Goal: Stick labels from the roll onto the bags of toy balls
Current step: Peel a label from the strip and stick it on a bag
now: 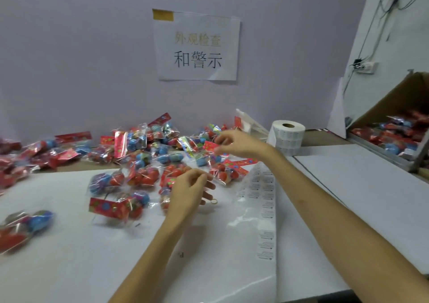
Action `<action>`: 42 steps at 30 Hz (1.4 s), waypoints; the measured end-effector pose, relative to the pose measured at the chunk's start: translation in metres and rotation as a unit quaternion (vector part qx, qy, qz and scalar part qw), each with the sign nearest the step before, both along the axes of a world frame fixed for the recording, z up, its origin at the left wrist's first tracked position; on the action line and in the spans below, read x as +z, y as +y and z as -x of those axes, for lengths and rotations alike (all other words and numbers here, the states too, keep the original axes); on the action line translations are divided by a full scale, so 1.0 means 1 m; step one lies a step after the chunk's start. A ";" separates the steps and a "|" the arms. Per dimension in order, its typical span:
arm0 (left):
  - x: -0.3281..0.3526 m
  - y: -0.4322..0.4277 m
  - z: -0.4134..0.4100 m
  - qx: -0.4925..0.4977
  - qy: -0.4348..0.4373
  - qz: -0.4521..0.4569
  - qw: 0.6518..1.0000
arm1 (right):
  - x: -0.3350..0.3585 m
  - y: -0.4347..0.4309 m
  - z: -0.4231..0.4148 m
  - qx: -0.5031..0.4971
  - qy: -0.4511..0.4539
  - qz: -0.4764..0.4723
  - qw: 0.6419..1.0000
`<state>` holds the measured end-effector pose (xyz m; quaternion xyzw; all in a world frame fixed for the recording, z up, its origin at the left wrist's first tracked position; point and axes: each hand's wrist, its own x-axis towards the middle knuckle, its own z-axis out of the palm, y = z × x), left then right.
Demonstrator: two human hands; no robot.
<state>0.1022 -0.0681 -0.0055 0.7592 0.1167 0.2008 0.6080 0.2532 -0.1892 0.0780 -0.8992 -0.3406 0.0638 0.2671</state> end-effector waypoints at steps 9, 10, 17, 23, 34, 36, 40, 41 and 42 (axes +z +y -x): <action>-0.001 0.004 -0.002 0.036 0.015 0.047 0.998 | -0.079 0.024 0.000 -0.208 -0.021 0.098 0.973; -0.002 0.004 -0.003 0.033 0.022 0.053 0.998 | -0.079 0.022 0.000 -0.206 -0.017 0.064 0.976; -0.002 0.005 -0.004 0.029 0.031 0.048 0.998 | -0.071 0.004 0.020 -0.118 0.002 -0.161 0.980; 0.001 0.005 -0.003 -0.006 0.016 0.080 0.997 | -0.067 -0.008 0.046 0.022 0.023 -0.265 0.964; 0.005 0.014 -0.003 -0.010 -0.032 0.242 0.970 | -0.055 -0.011 0.050 -0.057 0.177 -0.405 0.895; 0.004 0.014 -0.003 -0.012 -0.035 0.242 0.970 | -0.058 -0.011 0.050 -0.062 0.254 -0.382 0.886; 0.005 0.012 -0.001 -0.036 -0.046 0.239 0.969 | -0.063 -0.005 0.054 -0.032 0.285 -0.387 0.876; 0.006 0.012 0.000 -0.036 -0.046 0.241 0.969 | -0.064 -0.003 0.055 -0.029 0.275 -0.396 0.876; 0.007 0.011 0.000 -0.031 -0.045 0.244 0.968 | -0.064 -0.002 0.056 -0.027 0.266 -0.402 0.876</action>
